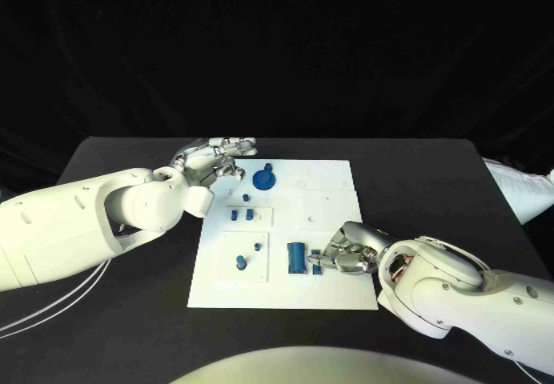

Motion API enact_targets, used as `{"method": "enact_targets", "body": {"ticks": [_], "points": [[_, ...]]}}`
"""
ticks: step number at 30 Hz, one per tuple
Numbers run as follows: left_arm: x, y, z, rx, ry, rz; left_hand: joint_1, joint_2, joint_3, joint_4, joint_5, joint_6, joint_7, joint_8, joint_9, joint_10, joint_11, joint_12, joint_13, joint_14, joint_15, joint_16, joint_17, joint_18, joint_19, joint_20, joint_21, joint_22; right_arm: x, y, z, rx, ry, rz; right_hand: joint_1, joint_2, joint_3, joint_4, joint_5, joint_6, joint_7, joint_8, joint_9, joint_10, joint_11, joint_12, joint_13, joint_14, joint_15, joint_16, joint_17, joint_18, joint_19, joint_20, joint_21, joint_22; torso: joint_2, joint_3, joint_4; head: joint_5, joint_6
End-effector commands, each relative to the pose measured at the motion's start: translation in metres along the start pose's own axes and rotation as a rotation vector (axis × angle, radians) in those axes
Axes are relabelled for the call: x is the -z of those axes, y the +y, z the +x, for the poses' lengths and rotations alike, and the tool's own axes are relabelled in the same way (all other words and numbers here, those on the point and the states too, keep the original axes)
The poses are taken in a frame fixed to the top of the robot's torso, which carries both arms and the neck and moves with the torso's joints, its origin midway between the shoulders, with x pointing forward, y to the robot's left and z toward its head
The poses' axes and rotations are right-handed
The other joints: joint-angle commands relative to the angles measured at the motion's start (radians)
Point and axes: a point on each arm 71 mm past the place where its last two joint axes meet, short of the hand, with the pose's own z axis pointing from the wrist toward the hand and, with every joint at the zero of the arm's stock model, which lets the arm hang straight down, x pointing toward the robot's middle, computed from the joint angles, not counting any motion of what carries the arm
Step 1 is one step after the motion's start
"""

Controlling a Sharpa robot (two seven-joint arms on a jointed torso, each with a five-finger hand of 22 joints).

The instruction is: Assemble the parts on the task board

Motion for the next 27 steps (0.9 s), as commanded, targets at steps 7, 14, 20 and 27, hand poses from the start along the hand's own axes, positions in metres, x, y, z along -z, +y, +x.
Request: {"method": "enact_targets", "body": {"ticks": [7,14,20,27], "points": [[0.0001,-0.0008,0.0017,0.001,0.021,0.005,-0.002,0.006,-0.006,0.001,0.005,-0.006,-0.002,0.003,-0.001,-0.008,0.002,0.003,0.000,-0.005,0.002,-0.001,-0.001,0.012,-0.003,0.006,-0.004,-0.001,-0.0001,-0.0040,-0.0006,0.084,0.010,-0.013,0.036,-0.006,-0.035,-0.016,-0.079,-0.001,-0.001,0.004,0.010,0.015,-0.008,-0.003,0.016,0.095,-0.005,0.005,0.222,-0.021,0.016,-0.009,0.003,0.007,0.001,0.0004,0.0000,0.001,0.000],[0.0002,-0.0008,0.0014,0.001,0.020,0.004,-0.002,0.006,-0.006,0.001,0.005,-0.006,-0.002,0.003,-0.001,-0.008,0.002,0.003,0.000,-0.005,0.002,-0.001,-0.001,0.012,-0.003,0.006,-0.004,-0.001,0.0015,-0.0012,0.0010,0.102,0.024,-0.027,0.095,-0.013,-0.069,-0.036,-0.198,-0.003,0.001,0.004,0.020,0.014,-0.007,-0.006,0.016,0.095,-0.004,0.005,0.221,-0.021,0.016,-0.008,0.004,0.010,0.001,0.0006,0.0003,0.000,-0.001],[0.0002,-0.0006,0.0005,-0.001,0.015,0.000,-0.002,0.007,-0.006,0.001,0.006,-0.007,-0.001,0.004,-0.001,-0.009,0.002,0.004,0.000,-0.007,0.002,-0.002,-0.003,0.012,-0.004,0.006,-0.006,-0.003,0.0026,0.0000,0.0001,0.121,0.007,-0.038,0.091,-0.004,-0.094,-0.022,-0.228,-0.004,0.001,0.004,0.024,0.015,-0.006,-0.007,0.017,0.095,-0.004,0.004,0.221,-0.021,0.016,-0.007,0.003,0.010,0.000,0.0001,-0.0002,0.000,-0.001],[0.0001,-0.0002,0.0000,-0.004,0.014,-0.006,-0.002,0.007,-0.006,0.001,0.006,-0.007,-0.001,0.004,-0.001,-0.009,0.002,0.004,0.000,-0.007,0.002,-0.002,-0.003,0.012,-0.004,0.006,-0.006,-0.003,0.0025,-0.0005,-0.0008,0.136,-0.007,-0.041,0.085,0.000,-0.102,-0.014,-0.230,-0.004,0.001,0.004,0.026,0.015,-0.006,-0.006,0.018,0.095,-0.004,0.005,0.222,-0.021,0.016,-0.007,0.003,0.010,0.000,0.0000,0.0000,-0.002,-0.001]]}}
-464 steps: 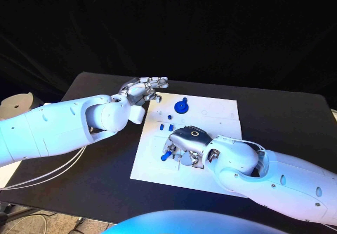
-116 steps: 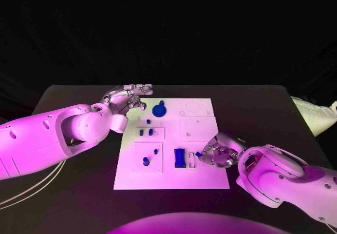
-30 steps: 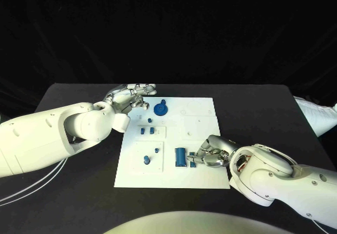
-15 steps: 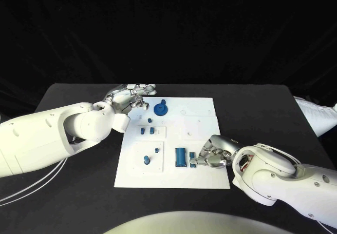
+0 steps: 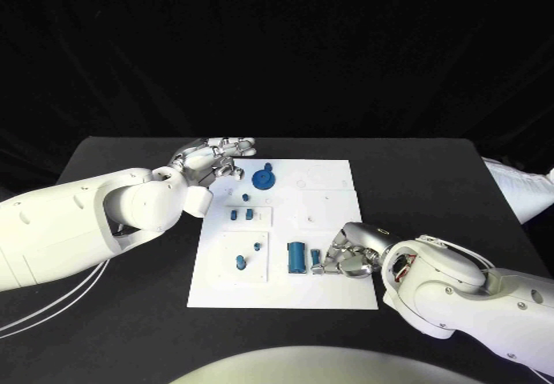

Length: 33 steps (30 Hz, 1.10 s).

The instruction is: Assemble the parts on the task board

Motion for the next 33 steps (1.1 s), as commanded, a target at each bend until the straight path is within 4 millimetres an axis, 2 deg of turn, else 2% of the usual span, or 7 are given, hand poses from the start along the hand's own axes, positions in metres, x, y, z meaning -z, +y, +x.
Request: {"method": "enact_targets", "body": {"ticks": [1,12,19,22,27,33], "points": [[0.000,0.000,0.002,-0.002,0.016,-0.001,-0.002,0.007,-0.006,0.001,0.006,-0.007,-0.001,0.004,-0.001,-0.006,-0.002,0.004,0.000,-0.007,0.002,-0.002,-0.001,0.012,-0.001,0.003,-0.006,-0.001,0.000,0.001,0.000,0.039,-0.007,-0.018,-0.002,0.006,-0.008,0.002,-0.003,-0.004,0.001,0.004,0.001,0.012,-0.003,-0.002,0.016,0.095,-0.004,0.005,0.221,-0.006,0.019,-0.004,0.003,0.011,0.000,-0.0004,0.0001,-0.001,0.001],[-0.001,0.000,0.002,-0.001,0.019,-0.004,-0.002,0.007,-0.006,0.001,0.006,-0.007,-0.001,0.004,-0.001,-0.006,-0.002,0.004,0.000,-0.007,0.002,-0.002,-0.001,0.012,-0.001,0.003,-0.006,-0.001,-0.009,-0.006,0.001,0.043,0.004,0.008,0.011,0.024,-0.011,0.002,0.003,-0.003,0.000,0.005,0.005,0.014,-0.004,0.004,0.021,0.096,-0.004,0.006,0.223,-0.006,0.020,-0.004,0.004,0.012,0.000,-0.0001,0.0030,0.000,-0.001],[-0.001,0.000,0.002,-0.001,0.020,-0.004,-0.002,0.007,-0.006,0.001,0.006,-0.007,-0.001,0.004,-0.001,-0.006,-0.002,0.004,0.000,-0.007,0.002,-0.002,-0.001,0.012,-0.001,0.003,-0.006,-0.001,-0.014,-0.005,0.004,0.035,0.015,0.009,0.041,0.029,-0.017,-0.012,0.000,-0.003,0.000,0.005,0.008,0.015,-0.004,0.005,0.022,0.096,-0.005,0.006,0.223,-0.006,0.020,-0.004,0.005,0.014,0.000,-0.0001,-0.0001,0.001,-0.001],[-0.001,0.000,0.002,-0.001,0.021,-0.004,-0.002,0.007,-0.006,0.001,0.006,-0.007,-0.001,0.004,-0.001,-0.006,-0.002,0.004,0.000,-0.007,0.002,-0.002,-0.001,0.012,-0.001,0.003,-0.006,-0.001,-0.013,-0.004,0.003,0.023,0.003,0.001,0.042,0.026,-0.025,-0.012,-0.005,-0.005,0.001,0.004,0.009,0.014,-0.003,0.001,0.021,0.095,-0.004,0.005,0.222,-0.006,0.020,-0.004,0.004,0.013,-0.001,0.0001,-0.0016,0.001,0.001],[-0.001,0.000,0.002,-0.001,0.021,-0.004,-0.002,0.007,-0.006,0.001,0.006,-0.007,-0.001,0.004,-0.001,-0.006,-0.002,0.004,0.000,-0.007,0.002,-0.002,-0.001,0.012,-0.001,0.003,-0.006,-0.001,-0.009,-0.005,-0.001,-0.014,-0.024,-0.012,0.028,0.025,-0.045,0.002,-0.010,-0.007,0.002,0.003,0.011,0.011,-0.002,-0.006,0.017,0.095,-0.003,0.003,0.219,-0.005,0.018,-0.003,0.001,0.008,-0.002,-0.0004,-0.0007,-0.002,0.003],[-0.002,0.000,0.001,-0.002,0.016,-0.002,-0.002,0.007,-0.006,0.001,0.006,-0.007,-0.001,0.004,-0.001,-0.006,-0.002,0.004,0.000,-0.007,0.002,-0.002,-0.001,0.012,-0.001,0.003,-0.006,-0.001,-0.005,-0.011,-0.018,-0.150,-0.075,-0.039,0.013,0.019,-0.073,0.012,0.001,-0.031,0.010,-0.011,0.009,-0.002,0.004,-0.034,0.002,0.090,0.001,-0.011,0.200,0.001,0.007,0.000,-0.018,-0.019,-0.005,-0.0018,-0.0010,-0.005,0.013]]}}
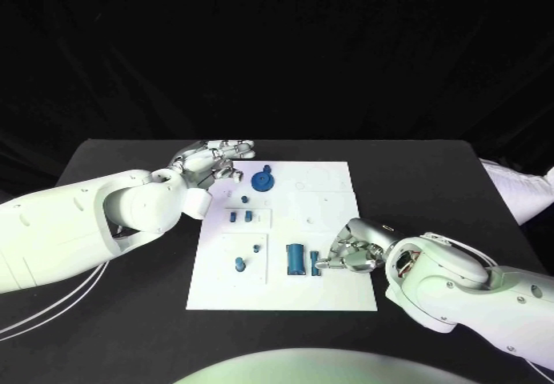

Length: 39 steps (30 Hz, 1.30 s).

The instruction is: Assemble the parts on the task board

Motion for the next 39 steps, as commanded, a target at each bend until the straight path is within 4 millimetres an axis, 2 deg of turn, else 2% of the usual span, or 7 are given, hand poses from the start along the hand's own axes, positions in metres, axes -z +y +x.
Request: {"method": "enact_targets", "body": {"ticks": [1,8,16,22,32,33,39], "points": [[-0.001,-0.001,0.001,0.000,0.017,0.008,-0.002,0.007,-0.006,0.001,0.006,-0.007,-0.001,0.004,-0.001,-0.006,-0.002,0.004,0.000,-0.007,0.002,-0.002,-0.002,0.012,-0.001,0.003,-0.007,-0.002,-0.002,0.000,-0.014,-0.170,-0.046,-0.049,-0.010,0.001,-0.013,-0.003,0.019,-0.031,0.011,-0.020,-0.005,-0.011,0.009,-0.034,-0.015,0.087,0.005,-0.023,0.185,0.005,-0.002,0.003,-0.026,-0.035,-0.004,-0.0018,-0.0011,-0.003,0.009],[-0.004,0.004,-0.005,0.009,-0.005,0.015,-0.010,0.004,-0.017,0.002,0.006,-0.013,0.001,0.007,-0.001,-0.014,0.000,0.011,-0.001,-0.060,0.007,-0.058,-0.099,0.018,-0.031,0.006,-0.058,-0.034,-0.021,-0.015,-0.045,-0.549,-0.094,-0.152,0.104,0.038,0.001,-0.053,0.070,-0.127,0.053,-0.067,-0.042,-0.162,0.045,-0.385,-0.231,0.038,0.034,-0.168,0.017,0.050,-0.096,0.028,-0.197,-0.259,-0.026,-0.0091,-0.0054,-0.011,0.028],[-0.015,0.013,-0.022,0.021,-0.095,0.044,-0.027,-0.003,-0.064,0.016,0.006,-0.035,0.003,0.008,-0.003,-0.044,0.019,0.005,-0.016,-0.294,0.033,-0.366,-0.344,0.013,-0.224,0.034,-0.222,-0.127,-0.062,-0.043,-0.072,-0.954,-0.172,-0.212,0.272,0.088,0.038,-0.121,0.039,-0.229,0.135,-0.071,-0.128,-0.397,0.136,-0.985,-0.754,-0.264,0.121,-1.041,-0.695,0.121,-0.379,0.110,-0.856,-0.876,-0.076,-0.0189,-0.0163,-0.021,0.074],[-0.027,0.021,-0.034,0.018,-0.175,0.074,-0.001,0.005,-0.051,0.013,0.004,-0.047,0.015,-0.021,-0.004,-0.100,0.061,-0.070,-0.023,-0.461,0.127,-0.749,-0.531,-0.021,-0.500,0.105,-0.454,-0.286,-0.090,-0.059,-0.082,-1.097,-0.250,-0.245,0.327,0.095,0.064,-0.167,0.020,-0.231,0.136,-0.071,-0.212,-0.365,0.158,-1.107,-1.016,-0.393,0.189,-1.363,-0.946,0.125,-0.467,0.188,-1.132,-1.069,-0.104,-0.0156,-0.0191,-0.029,0.112],[-0.042,0.037,-0.036,0.015,-0.231,0.087,0.012,0.019,-0.067,0.004,0.005,-0.025,0.021,-0.062,-0.004,-0.083,0.066,-0.135,-0.023,-0.380,0.141,-0.951,-0.637,0.023,-0.519,0.164,-0.540,-0.426,-0.114,-0.064,-0.086,-1.125,-0.295,-0.276,0.294,0.108,0.100,-0.223,0.020,-0.190,0.139,-0.071,-0.310,-0.316,0.161,-1.106,-1.242,-0.257,0.178,-1.462,-1.134,0.125,-0.334,0.176,-1.241,-1.178,-0.123,-0.0077,-0.0125,-0.025,0.146],[-0.041,0.039,-0.034,0.013,-0.197,0.044,-0.405,0.050,-0.182,-0.018,-0.038,-0.333,-0.038,-0.135,-0.070,-0.403,0.019,-0.160,-0.085,-0.668,0.096,-1.018,-0.668,-0.041,-0.758,0.081,-0.610,-0.558,-0.112,-0.069,-0.084,-1.070,-0.301,-0.195,-0.149,0.030,0.157,-0.289,-0.023,-0.493,0.084,-0.134,-0.350,-0.666,0.122,-1.170,-1.315,-0.626,0.093,-1.535,-1.183,0.058,-0.679,0.121,-1.285,-1.213,-0.116,-0.0120,-0.0136,-0.030,0.137],[-0.039,0.041,-0.029,-0.012,-0.216,0.054,-0.590,0.128,-0.241,-0.018,-0.053,-0.472,-0.064,-0.135,-0.070,-0.547,-0.004,-0.231,-0.085,-0.797,0.077,-1.053,-0.745,-0.055,-0.866,0.047,-0.610,-0.624,-0.108,-0.062,-0.083,-1.081,-0.330,-0.199,-0.366,0.030,0.157,-0.289,-0.046,-0.627,0.058,-0.134,-0.371,-0.819,0.104,-1.170,-1.315,-0.789,0.093,-1.535,-1.210,0.046,-0.830,0.093,-1.309,-1.301,-0.129,-0.0046,-0.0037,-0.030,0.162]]}}
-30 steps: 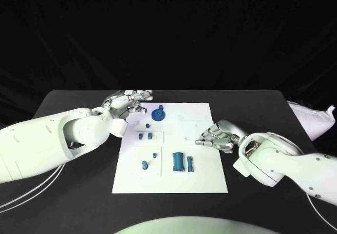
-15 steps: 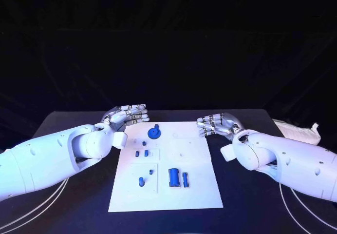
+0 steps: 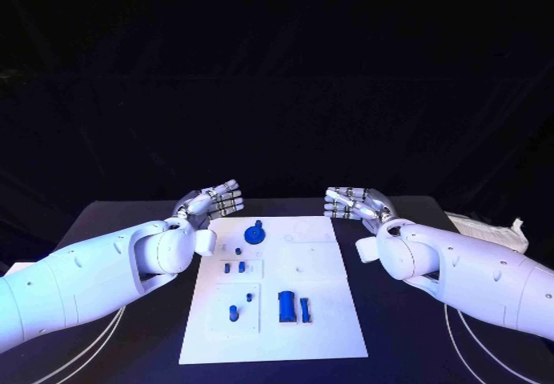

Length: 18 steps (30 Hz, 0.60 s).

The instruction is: Assemble the parts on the task board

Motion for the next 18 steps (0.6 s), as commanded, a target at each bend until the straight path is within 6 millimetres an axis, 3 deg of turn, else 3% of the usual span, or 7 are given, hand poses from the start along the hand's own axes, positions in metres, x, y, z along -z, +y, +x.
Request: {"method": "enact_targets", "body": {"ticks": [1,2,5,7,10,11,18], "points": [[0.003,0.000,0.005,-0.029,-0.020,0.021,-0.359,0.064,-0.104,-0.009,-0.035,-0.267,-0.051,-0.031,-0.028,-0.276,-0.044,-0.048,-0.027,-0.249,-0.039,-0.061,-0.068,-0.048,-0.207,-0.070,-0.030,-0.118,0.003,0.004,0.006,-0.008,-0.031,-0.019,-0.396,-0.034,0.020,-0.032,-0.040,-0.261,-0.049,-0.026,-0.036,-0.302,-0.035,-0.028,-0.030,-0.319,-0.036,-0.031,-0.046,-0.051,-0.298,-0.049,-0.041,-0.099,-0.013,0.0080,0.0110,0.000,0.024],[0.004,0.001,0.007,-0.038,-0.027,0.026,-0.386,0.064,-0.112,-0.009,-0.105,-0.287,-0.055,-0.031,-0.028,-0.297,-0.047,-0.048,-0.027,-0.267,-0.042,-0.065,-0.068,-0.051,-0.222,-0.075,-0.030,-0.127,0.005,0.006,0.008,-0.011,-0.039,-0.025,-0.428,-0.034,0.020,-0.032,-0.043,-0.282,-0.053,-0.026,-0.039,-0.326,-0.105,-0.028,-0.030,-0.344,-0.036,-0.031,-0.049,-0.051,-0.322,-0.054,-0.045,-0.099,-0.018,0.0106,0.0145,0.000,0.033],[0.008,0.002,0.012,-0.064,-0.047,0.042,-0.451,0.064,-0.131,-0.009,-0.105,-0.335,-0.065,-0.031,-0.028,-0.348,-0.055,-0.048,-0.027,-0.313,-0.117,-0.076,-0.068,-0.058,-0.260,-0.088,-0.030,-0.149,0.010,0.009,0.013,-0.021,-0.065,-0.040,-0.498,-0.034,0.020,-0.032,-0.050,-0.328,-0.061,-0.026,-0.110,-0.380,-0.105,-0.028,-0.030,-0.400,-0.036,-0.031,-0.057,-0.058,-0.374,-0.062,-0.052,-0.099,-0.029,0.0173,0.0233,0.001,0.055],[0.013,0.004,0.018,-0.095,-0.070,0.064,-0.509,0.064,-0.148,-0.009,-0.105,-0.378,-0.073,-0.031,-0.028,-0.392,-0.132,-0.048,-0.027,-0.352,-0.117,-0.086,-0.068,-0.062,-0.293,-0.099,-0.030,-0.168,0.017,0.014,0.020,-0.030,-0.095,-0.056,-0.561,-0.034,0.020,-0.032,-0.122,-0.370,-0.069,-0.026,-0.110,-0.427,-0.105,-0.028,-0.030,-0.451,-0.036,-0.031,-0.065,-0.062,-0.422,-0.070,-0.126,-0.099,-0.036,0.0218,0.0293,0.001,0.069],[0.021,0.005,0.026,-0.140,-0.103,0.098,-0.577,0.064,-0.168,-0.009,-0.105,-0.429,-0.082,-0.031,-0.028,-0.444,-0.132,-0.048,-0.027,-0.400,-0.117,-0.097,-0.068,-0.072,-0.332,-0.112,-0.030,-0.190,0.026,0.019,0.028,-0.039,-0.133,-0.071,-0.636,-0.034,0.020,-0.032,-0.122,-0.420,-0.148,-0.026,-0.110,-0.485,-0.105,-0.028,-0.030,-0.512,-0.036,-0.031,-0.139,-0.073,-0.479,-0.080,-0.126,-0.099,-0.041,0.0248,0.0333,0.001,0.079],[0.024,0.005,0.029,-0.154,-0.113,0.109,-0.597,0.064,-0.173,-0.009,-0.105,-0.444,-0.085,-0.031,-0.028,-0.460,-0.132,-0.048,-0.027,-0.414,-0.117,-0.102,-0.068,-0.072,-0.344,-0.116,-0.030,-0.197,0.029,0.021,0.030,-0.041,-0.143,-0.075,-0.658,-0.034,0.020,-0.032,-0.122,-0.435,-0.148,-0.026,-0.110,-0.501,-0.105,-0.028,-0.030,-0.530,-0.036,-0.031,-0.139,-0.073,-0.495,-0.151,-0.126,-0.099,-0.042,0.0252,0.0338,0.001,0.081],[0.039,0.004,0.043,-0.227,-0.165,0.177,-0.719,0.064,-0.209,-0.009,-0.105,-0.534,-0.156,-0.031,-0.028,-0.554,-0.132,-0.048,-0.027,-0.498,-0.117,-0.185,-0.068,-0.084,-0.414,-0.140,-0.030,-0.237,0.042,0.027,0.040,-0.047,-0.190,-0.088,-0.794,-0.034,0.020,-0.032,-0.122,-0.524,-0.148,-0.026,-0.110,-0.606,-0.105,-0.028,-0.030,-0.639,-0.036,-0.031,-0.139,-0.153,-0.597,-0.151,-0.126,-0.099,-0.042,0.0253,0.0339,0.001,0.081]]}}
